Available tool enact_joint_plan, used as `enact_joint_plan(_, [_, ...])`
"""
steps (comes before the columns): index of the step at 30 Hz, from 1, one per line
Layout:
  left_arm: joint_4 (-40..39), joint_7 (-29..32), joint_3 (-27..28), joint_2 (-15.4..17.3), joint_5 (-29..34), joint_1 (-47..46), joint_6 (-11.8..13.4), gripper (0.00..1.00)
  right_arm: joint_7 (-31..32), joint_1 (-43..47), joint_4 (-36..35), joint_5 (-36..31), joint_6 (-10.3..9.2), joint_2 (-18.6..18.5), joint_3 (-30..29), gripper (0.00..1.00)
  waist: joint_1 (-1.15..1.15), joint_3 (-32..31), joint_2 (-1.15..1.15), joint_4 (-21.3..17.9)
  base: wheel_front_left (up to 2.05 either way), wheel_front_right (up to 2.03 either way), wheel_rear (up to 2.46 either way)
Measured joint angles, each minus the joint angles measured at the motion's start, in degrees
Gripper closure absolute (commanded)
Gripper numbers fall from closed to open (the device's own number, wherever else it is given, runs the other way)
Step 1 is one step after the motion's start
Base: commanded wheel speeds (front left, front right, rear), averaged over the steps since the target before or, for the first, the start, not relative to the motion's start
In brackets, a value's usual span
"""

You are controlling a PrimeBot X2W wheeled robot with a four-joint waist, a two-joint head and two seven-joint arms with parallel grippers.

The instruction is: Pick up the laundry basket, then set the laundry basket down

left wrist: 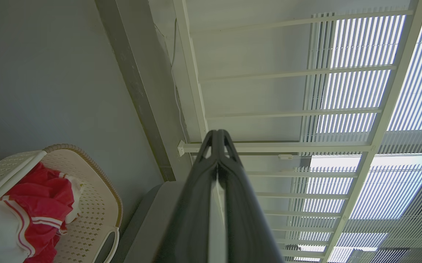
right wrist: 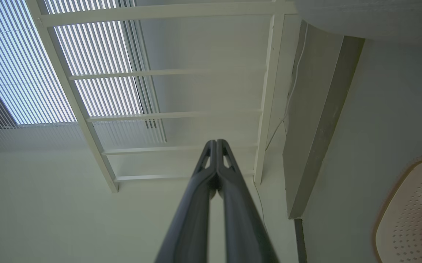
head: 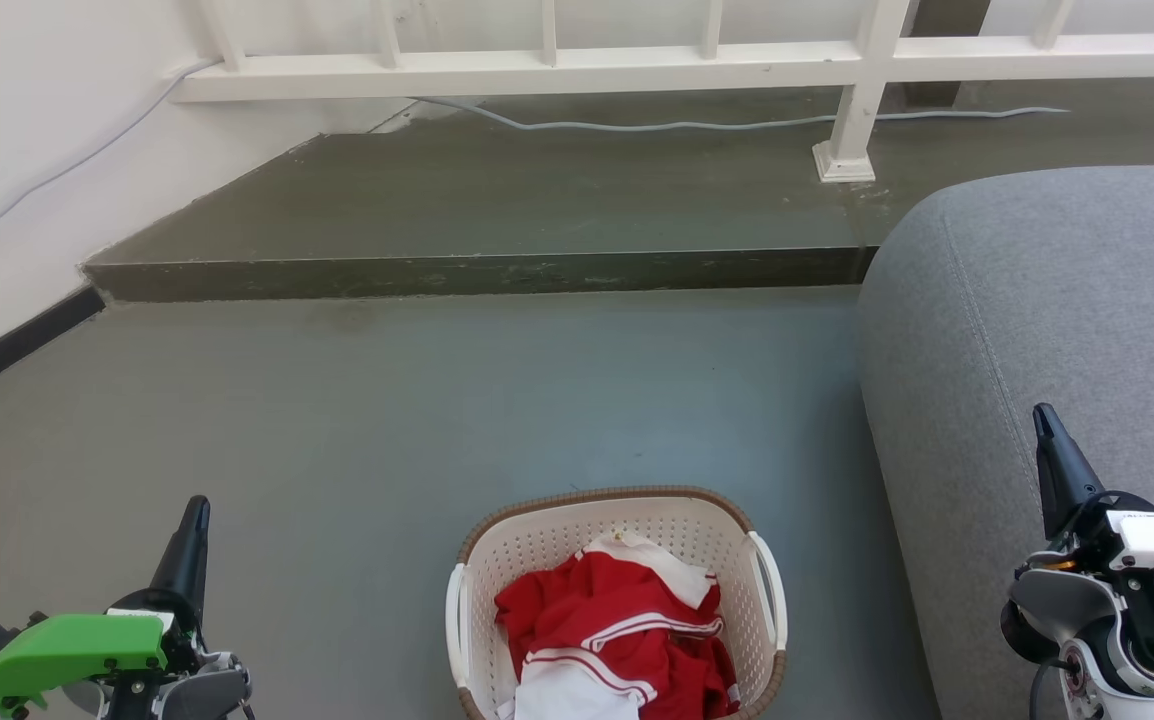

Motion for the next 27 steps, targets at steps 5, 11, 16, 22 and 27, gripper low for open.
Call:
enact_joint_plan(5, [0.14,0.00,0.01,0.00,0.00,-0.03,-0.01,1.00,0.00,-0.05,0.21,0.00,0.30,0.00,-0.03,1.00,0.00,-0.01,0.00,0.00,0.00,0.00,0.00])
enact_joint_plan(11, [0.31,0.01,0.04,-0.01,0.00,-0.07,-0.02,1.00,0.10,-0.21,0.43,0.00,0.31,0.01,-0.05,1.00,0.00,-0.02,0.00,0.00,0.00,0.00,0.00])
enact_joint_plan(16, [0.38,0.01,0.07,-0.02,0.00,-0.11,-0.27,1.00,0.15,-0.27,0.52,0.00,0.31,0.02,-0.10,1.00,0.00,-0.03,0.00,0.00,0.00,0.00,0.00])
enact_joint_plan(22, [0.53,0.25,0.10,-0.04,0.00,-0.15,-0.34,1.00,0.15,-0.73,0.59,0.00,0.32,0.03,-0.12,1.00,0.00,-0.04,0.00,0.00,0.00,0.00,0.00])
enact_joint_plan(27, [0.69,0.25,0.11,-0.07,0.00,-0.46,-0.45,1.00,0.15,-0.74,0.67,0.00,0.32,0.03,-0.13,1.00,0.00,-0.04,0.00,0.00,0.00,0.00,0.00])
